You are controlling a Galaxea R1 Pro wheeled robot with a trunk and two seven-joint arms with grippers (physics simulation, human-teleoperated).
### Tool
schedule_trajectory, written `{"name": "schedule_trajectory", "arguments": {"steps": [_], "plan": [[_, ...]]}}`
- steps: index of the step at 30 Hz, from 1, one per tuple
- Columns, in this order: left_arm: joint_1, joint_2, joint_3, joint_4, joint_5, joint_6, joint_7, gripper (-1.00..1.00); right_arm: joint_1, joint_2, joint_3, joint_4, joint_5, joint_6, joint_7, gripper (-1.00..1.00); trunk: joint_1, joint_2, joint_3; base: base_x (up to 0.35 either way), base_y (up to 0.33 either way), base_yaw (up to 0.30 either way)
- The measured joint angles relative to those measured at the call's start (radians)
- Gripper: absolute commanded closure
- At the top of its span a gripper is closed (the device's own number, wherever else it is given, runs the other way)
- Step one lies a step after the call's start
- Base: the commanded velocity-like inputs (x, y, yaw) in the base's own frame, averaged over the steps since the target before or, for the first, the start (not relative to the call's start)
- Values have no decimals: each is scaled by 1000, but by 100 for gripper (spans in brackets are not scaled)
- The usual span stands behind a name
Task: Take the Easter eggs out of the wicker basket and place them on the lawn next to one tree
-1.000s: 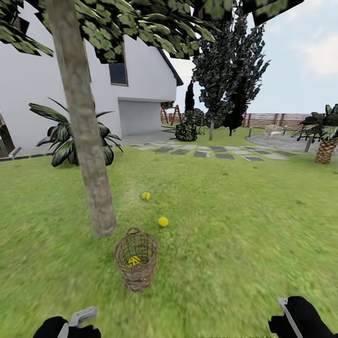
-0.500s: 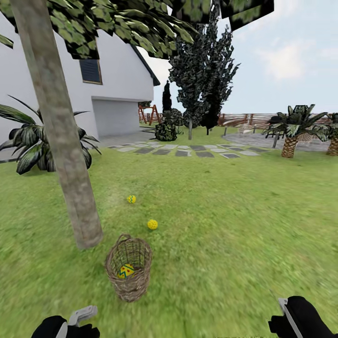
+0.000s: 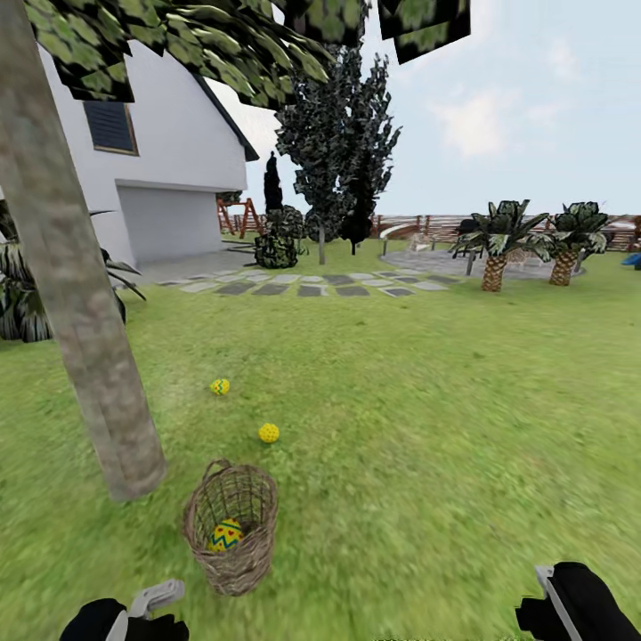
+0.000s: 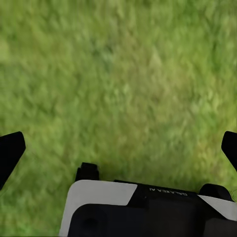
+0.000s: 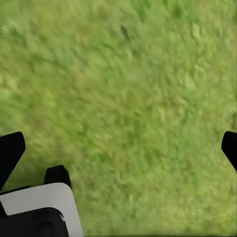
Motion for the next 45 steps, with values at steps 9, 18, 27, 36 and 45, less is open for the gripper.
{"name": "schedule_trajectory", "arguments": {"steps": [9, 18, 27, 36, 45], "plan": [[0, 0, 0, 0, -2, 0, 1, -100, 0, 5, 3, 1, 6, 0, 0, -100, 0, 0, 0, 3, 330, -300], [0, 24, 0, -25, -21, 9, -1, -100, 0, 9, 3, 6, 7, 0, -1, -100, 0, 0, 0, 0, 247, -82], [0, 264, 9, -137, -14, 104, -127, -100, 0, 13, 8, 11, 9, -3, -1, -100, 0, 0, 0, 0, 36, -1], [0, 264, 0, -137, -25, 114, -186, -100, 0, 9, 8, 9, 9, -4, -1, -100, 0, 0, 0, 4, 1, 0], [0, 264, 1, -134, -25, 113, -183, -100, 0, 6, 7, 9, 8, -4, -1, -100, 0, 0, 0, 240, -27, 0]]}}
